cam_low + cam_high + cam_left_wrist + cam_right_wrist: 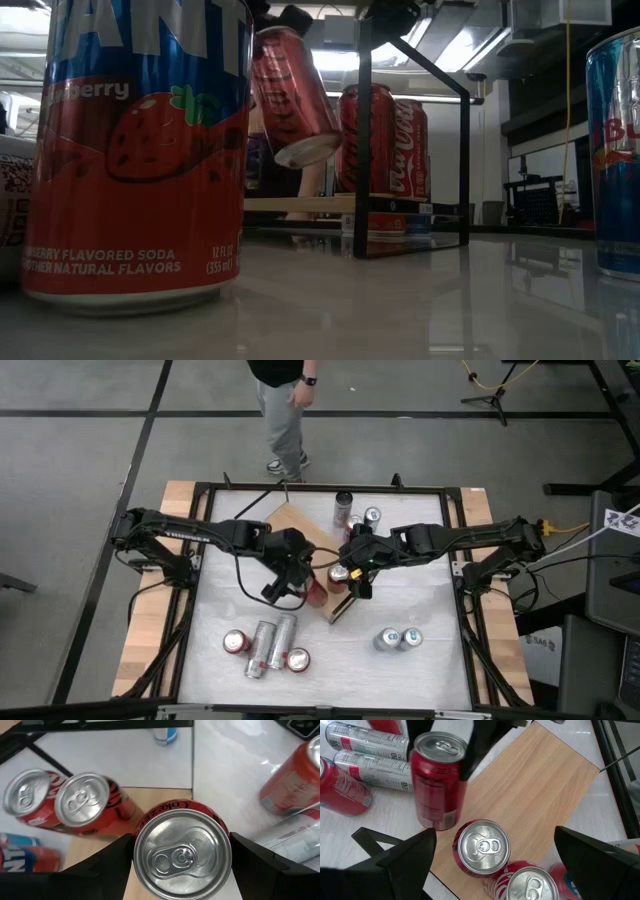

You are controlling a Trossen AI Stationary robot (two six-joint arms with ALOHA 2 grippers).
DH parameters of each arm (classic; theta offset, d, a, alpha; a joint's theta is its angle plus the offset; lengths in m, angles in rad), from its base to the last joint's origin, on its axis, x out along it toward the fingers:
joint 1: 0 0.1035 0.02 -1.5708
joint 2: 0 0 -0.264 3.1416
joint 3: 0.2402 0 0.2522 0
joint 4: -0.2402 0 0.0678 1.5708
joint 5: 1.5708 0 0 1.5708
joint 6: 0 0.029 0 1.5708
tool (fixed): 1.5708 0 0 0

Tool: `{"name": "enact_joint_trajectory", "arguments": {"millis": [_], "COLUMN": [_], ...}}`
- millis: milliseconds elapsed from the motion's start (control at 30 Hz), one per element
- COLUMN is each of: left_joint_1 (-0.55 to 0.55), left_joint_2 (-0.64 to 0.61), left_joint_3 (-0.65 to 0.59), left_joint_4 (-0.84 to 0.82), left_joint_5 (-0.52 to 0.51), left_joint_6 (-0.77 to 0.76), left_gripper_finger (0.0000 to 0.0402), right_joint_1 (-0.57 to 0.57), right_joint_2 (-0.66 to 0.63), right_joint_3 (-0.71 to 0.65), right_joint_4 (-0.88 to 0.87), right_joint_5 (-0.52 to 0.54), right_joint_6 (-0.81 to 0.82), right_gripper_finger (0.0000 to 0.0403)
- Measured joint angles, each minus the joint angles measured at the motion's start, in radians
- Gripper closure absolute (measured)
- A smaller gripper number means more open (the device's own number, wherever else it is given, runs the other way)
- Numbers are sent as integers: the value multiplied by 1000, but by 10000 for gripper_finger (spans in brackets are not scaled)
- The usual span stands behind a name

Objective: Place canned beverage on shelf
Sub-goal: Put the red black soda can on the shelf aligned with the other red black soda can

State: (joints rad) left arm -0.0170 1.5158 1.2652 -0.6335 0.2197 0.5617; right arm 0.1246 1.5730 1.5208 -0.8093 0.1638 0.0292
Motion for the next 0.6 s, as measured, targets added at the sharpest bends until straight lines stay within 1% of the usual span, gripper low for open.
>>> {"name": "enact_joint_trajectory", "arguments": {"millis": [267,433,600], "left_joint_1": [-22,-18,-18], "left_joint_2": [17,37,45], "left_joint_3": [0,0,0], "left_joint_4": [15,12,-16], "left_joint_5": [1,-58,-79], "left_joint_6": [0,0,0], "left_gripper_finger": [132,132,132], "right_joint_1": [0,0,0], "right_joint_2": [0,0,0], "right_joint_3": [0,0,0], "right_joint_4": [0,1,1], "right_joint_5": [0,0,0], "right_joint_6": [0,0,0], "right_gripper_finger": [8,8,8]}}
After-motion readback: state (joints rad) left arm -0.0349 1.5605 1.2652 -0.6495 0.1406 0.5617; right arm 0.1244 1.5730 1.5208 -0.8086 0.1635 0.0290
